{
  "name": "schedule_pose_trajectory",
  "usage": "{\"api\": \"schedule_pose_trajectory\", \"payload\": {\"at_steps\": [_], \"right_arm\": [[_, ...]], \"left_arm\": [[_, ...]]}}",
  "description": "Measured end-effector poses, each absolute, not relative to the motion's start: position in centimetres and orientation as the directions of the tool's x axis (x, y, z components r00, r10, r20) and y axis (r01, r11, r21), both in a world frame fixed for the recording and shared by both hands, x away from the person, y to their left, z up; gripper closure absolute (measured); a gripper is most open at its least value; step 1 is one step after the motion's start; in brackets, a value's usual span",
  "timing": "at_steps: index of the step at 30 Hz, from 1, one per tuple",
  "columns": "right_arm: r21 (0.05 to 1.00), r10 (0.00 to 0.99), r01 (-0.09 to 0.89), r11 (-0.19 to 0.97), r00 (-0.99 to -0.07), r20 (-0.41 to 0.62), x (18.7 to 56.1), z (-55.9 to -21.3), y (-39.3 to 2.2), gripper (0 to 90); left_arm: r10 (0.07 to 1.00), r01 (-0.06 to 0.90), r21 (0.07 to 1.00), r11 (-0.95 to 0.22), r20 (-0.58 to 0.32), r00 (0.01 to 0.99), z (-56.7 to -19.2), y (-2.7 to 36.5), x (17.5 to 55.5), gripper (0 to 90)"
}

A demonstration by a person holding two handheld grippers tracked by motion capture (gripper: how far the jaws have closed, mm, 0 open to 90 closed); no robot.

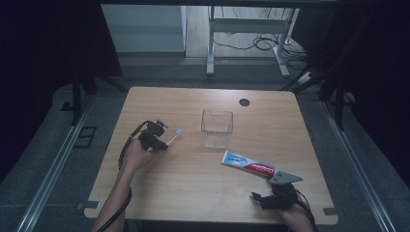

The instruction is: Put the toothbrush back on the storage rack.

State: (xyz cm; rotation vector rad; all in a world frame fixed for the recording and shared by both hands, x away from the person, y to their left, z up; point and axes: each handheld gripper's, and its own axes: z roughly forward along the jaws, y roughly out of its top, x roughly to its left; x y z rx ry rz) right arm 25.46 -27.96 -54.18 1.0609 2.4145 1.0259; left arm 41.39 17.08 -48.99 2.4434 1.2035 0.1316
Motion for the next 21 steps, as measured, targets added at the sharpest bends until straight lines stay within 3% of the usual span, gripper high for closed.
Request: {"api": "schedule_pose_trajectory", "payload": {"at_steps": [21], "right_arm": [[0.72, 0.736, 0.513, 0.468, -0.677, 0.003, 25.5, -54.2, -27.9, 10.4]], "left_arm": [[0.756, 0.676, 0.516, -0.526, -0.08, 0.65, -45.8, 16.5, 40.6, 78.7]]}}
